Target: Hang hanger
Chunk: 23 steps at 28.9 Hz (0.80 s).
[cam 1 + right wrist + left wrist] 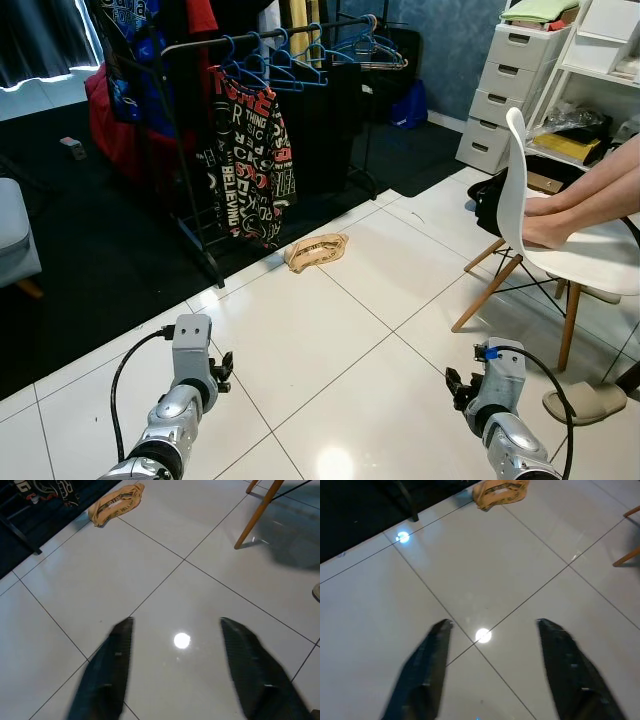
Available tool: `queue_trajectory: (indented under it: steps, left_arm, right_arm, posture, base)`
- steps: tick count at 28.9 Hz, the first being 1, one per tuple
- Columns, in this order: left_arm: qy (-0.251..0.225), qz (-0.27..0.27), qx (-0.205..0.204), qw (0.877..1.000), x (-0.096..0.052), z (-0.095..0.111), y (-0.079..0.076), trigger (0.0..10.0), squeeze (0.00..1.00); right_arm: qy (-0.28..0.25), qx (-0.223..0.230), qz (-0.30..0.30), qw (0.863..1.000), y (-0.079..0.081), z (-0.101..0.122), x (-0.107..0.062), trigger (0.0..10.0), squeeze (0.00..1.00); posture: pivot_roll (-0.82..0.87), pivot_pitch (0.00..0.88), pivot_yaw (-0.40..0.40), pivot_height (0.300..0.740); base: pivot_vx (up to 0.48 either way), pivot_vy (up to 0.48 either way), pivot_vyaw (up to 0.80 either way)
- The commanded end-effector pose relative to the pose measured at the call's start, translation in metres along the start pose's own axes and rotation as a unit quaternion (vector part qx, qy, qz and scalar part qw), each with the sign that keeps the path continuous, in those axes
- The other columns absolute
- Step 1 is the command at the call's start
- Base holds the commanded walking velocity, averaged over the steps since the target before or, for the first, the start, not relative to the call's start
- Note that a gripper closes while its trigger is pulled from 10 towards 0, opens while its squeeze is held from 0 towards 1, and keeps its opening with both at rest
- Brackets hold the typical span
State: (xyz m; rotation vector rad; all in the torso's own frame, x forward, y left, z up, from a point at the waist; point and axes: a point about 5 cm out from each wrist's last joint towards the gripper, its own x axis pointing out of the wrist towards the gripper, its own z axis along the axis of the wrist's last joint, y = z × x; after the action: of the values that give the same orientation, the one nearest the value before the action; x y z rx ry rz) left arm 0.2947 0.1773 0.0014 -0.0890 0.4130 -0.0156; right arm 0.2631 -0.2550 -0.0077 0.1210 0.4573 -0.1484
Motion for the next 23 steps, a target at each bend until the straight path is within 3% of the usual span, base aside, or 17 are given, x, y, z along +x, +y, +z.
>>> queue_trajectory:
  steps: [1,13,23]
  left_arm:
    - [-0.008,-0.004,-0.012,1.0,0.001,0.003,-0.001,10.0,1.0]
    - [-0.016,-0.016,-0.01,1.0,0.002,0.007,-0.002,10.0,1.0]
    - [-0.025,-0.001,-0.014,1.0,0.001,0.01,0.008,10.0,1.0]
  right_arm:
    - [-0.007,0.009,0.001,1.0,-0.001,0.002,0.0,10.0,1.0]
    - [-0.018,0.009,0.01,1.0,0.0,0.01,0.003,10.0,1.0]
    - [-0.024,0.002,0.008,1.0,-0.002,0.015,0.004,10.0,1.0]
  posture:
    - [-0.02,0.0,0.021,0.74]
    - [-0.03,0.0,0.02,0.74]
    - [0.0,0.0,-0.008,0.74]
  base:
    - [0.0,0.0,0.0]
    - [0.0,0.0,0.0]
    - [0.0,0.0,0.0]
